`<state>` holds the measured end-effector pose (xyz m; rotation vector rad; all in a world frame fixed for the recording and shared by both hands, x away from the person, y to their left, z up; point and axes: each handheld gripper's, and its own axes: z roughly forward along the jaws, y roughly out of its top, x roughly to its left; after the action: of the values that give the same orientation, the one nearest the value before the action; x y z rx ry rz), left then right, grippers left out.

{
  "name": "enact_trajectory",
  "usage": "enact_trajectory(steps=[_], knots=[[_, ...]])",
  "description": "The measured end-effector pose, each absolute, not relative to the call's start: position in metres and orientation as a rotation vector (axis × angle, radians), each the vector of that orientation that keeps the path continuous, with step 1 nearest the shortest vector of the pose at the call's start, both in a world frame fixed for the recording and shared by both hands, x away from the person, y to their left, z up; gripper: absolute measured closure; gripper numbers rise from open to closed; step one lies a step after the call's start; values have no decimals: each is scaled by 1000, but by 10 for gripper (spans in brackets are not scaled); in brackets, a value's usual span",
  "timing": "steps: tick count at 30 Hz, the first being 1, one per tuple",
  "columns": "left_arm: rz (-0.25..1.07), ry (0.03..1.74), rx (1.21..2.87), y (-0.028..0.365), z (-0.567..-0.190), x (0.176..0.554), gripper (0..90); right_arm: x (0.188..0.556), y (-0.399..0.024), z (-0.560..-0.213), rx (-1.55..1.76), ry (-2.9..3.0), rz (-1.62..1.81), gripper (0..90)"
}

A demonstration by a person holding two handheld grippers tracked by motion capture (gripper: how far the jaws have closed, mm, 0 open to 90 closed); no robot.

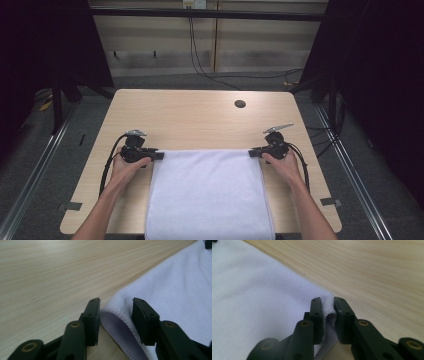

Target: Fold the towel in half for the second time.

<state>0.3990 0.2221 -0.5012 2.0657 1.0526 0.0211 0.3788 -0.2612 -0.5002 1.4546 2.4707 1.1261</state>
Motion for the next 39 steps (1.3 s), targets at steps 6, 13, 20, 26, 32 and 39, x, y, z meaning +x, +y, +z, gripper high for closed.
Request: enact_trajectory(steps=[6, 13, 20, 26, 32, 39], knots=[[-26, 1003, 2040, 226, -504, 393, 827, 376, -263, -500, 1453, 2483, 1167, 850], [10, 978, 1968, 228, -488, 395, 859, 374, -267, -493, 1450, 2428, 1226, 860], [78, 952, 1925, 233, -460, 403, 859, 374, -274, -465, 1390, 2314, 1344, 861], [119, 939, 1875, 231, -440, 408, 856, 381, -275, -440, 1350, 2276, 1350, 861], [163, 934, 1856, 228, -422, 417, 857, 390, -278, -419, 1343, 2226, 1372, 861], [184, 921, 1829, 222, -409, 429, 856, 399, -279, -406, 1336, 2202, 1314, 861]])
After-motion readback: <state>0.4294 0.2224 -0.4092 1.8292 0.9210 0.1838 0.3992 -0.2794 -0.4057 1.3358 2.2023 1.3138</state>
